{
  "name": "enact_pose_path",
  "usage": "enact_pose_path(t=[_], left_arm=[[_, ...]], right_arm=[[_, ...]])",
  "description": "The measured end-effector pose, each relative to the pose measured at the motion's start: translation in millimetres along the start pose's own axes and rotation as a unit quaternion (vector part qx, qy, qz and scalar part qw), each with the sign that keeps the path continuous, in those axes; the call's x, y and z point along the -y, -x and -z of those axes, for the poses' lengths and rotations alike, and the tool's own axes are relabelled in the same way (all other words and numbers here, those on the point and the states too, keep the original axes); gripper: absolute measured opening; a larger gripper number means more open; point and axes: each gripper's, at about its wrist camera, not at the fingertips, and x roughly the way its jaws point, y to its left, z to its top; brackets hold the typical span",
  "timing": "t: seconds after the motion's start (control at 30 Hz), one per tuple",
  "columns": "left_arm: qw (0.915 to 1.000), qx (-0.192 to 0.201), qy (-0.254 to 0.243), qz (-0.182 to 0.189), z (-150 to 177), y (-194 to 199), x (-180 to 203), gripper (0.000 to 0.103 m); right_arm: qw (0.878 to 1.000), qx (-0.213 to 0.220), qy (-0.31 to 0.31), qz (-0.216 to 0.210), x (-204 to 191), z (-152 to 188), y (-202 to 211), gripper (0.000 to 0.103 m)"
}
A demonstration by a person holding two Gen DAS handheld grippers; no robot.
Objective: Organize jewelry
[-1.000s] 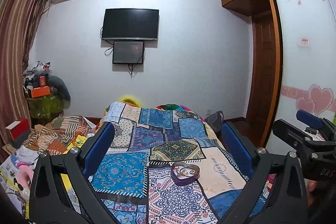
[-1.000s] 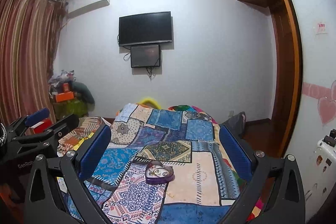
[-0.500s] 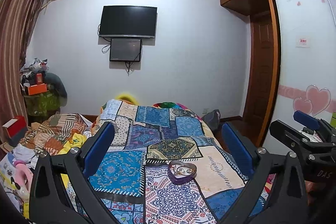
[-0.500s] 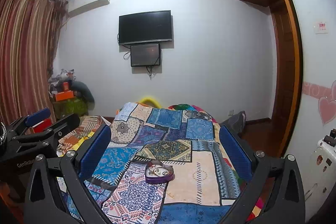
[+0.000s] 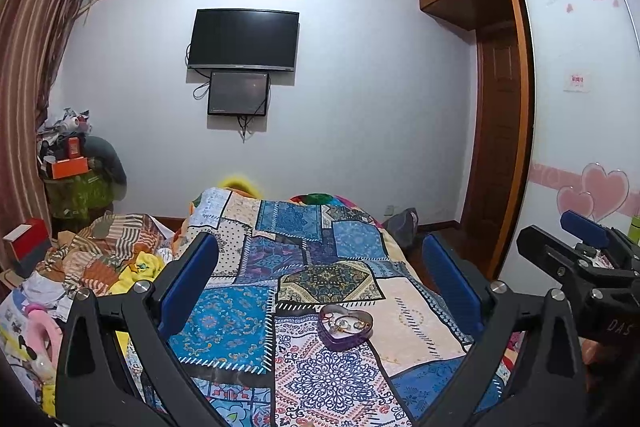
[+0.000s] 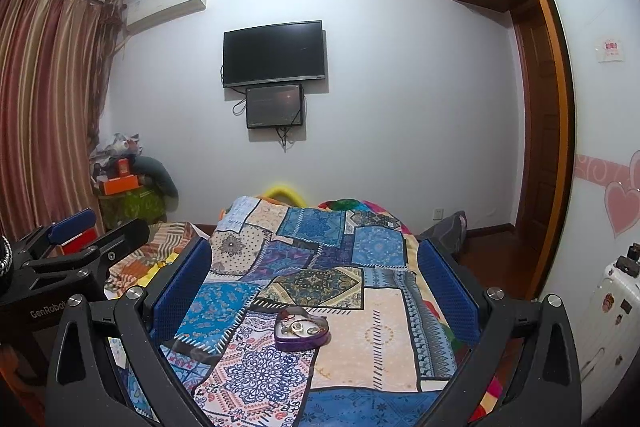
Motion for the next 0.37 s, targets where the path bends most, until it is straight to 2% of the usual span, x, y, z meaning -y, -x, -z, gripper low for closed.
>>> enact_pose_path(t=[0.37], left_arm=[[1.0,-0.004,-0.006,0.007,3.5,-1.7,0.8,0.102]], right_arm=[[1.0,-0.004,-0.006,0.004,1.3,0.2,-4.2,0.102]])
